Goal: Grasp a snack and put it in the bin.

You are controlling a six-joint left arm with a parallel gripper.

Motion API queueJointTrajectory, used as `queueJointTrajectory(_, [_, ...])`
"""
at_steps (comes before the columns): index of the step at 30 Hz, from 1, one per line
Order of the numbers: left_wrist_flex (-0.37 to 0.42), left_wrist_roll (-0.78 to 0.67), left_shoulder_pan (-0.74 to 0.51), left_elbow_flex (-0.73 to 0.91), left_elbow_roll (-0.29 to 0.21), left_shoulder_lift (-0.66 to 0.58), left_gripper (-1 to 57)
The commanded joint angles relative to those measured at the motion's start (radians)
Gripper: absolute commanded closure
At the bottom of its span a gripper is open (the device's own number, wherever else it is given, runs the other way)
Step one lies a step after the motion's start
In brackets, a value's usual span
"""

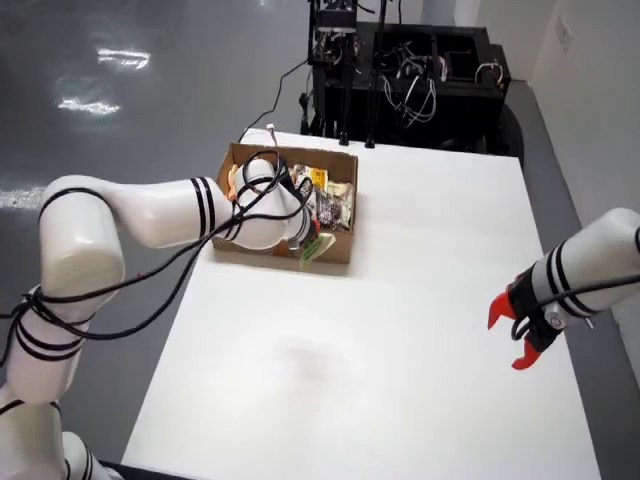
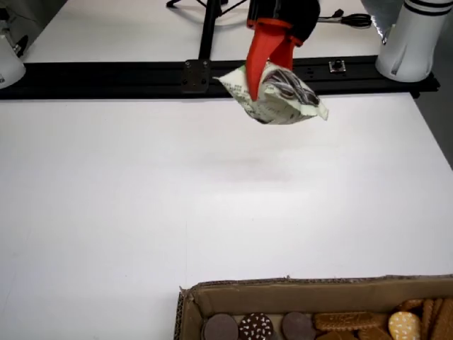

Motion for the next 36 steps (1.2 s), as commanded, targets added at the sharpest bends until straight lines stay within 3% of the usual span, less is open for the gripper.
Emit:
queueJointTrajectory(1, [-0.005, 0.029, 0.035, -0.093, -0.003, 0.054, 56.9])
queueJointTrajectory(22, [-0.159, 0.107, 0.216, -0.433, -0.033, 0.246, 56.1])
queueJointTrajectory(36, [-0.133, 0.215, 0.268, -0.75, -0.129, 0.473, 52.5])
